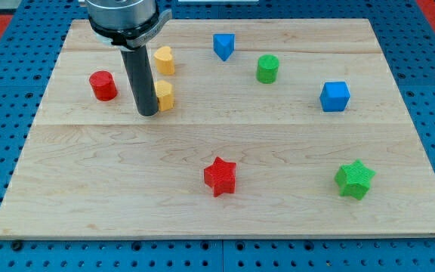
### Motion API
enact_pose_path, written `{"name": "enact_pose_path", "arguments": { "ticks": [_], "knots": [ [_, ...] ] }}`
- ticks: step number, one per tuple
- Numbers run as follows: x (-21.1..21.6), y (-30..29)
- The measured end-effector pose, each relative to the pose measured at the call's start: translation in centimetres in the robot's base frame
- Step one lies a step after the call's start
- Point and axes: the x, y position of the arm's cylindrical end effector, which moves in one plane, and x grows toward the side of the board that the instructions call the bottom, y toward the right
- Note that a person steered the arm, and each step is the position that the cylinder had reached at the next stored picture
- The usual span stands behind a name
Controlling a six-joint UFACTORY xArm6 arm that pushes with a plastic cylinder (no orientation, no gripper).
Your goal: Slightly move the red star to the right
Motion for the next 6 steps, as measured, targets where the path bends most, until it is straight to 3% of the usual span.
{"name": "enact_pose_path", "arguments": {
  "ticks": [3, 4, 5, 6],
  "knots": [
    [15.0, 0.6],
    [15.4, 5.4],
    [11.8, 9.1],
    [11.5, 12.1]
  ]
}}
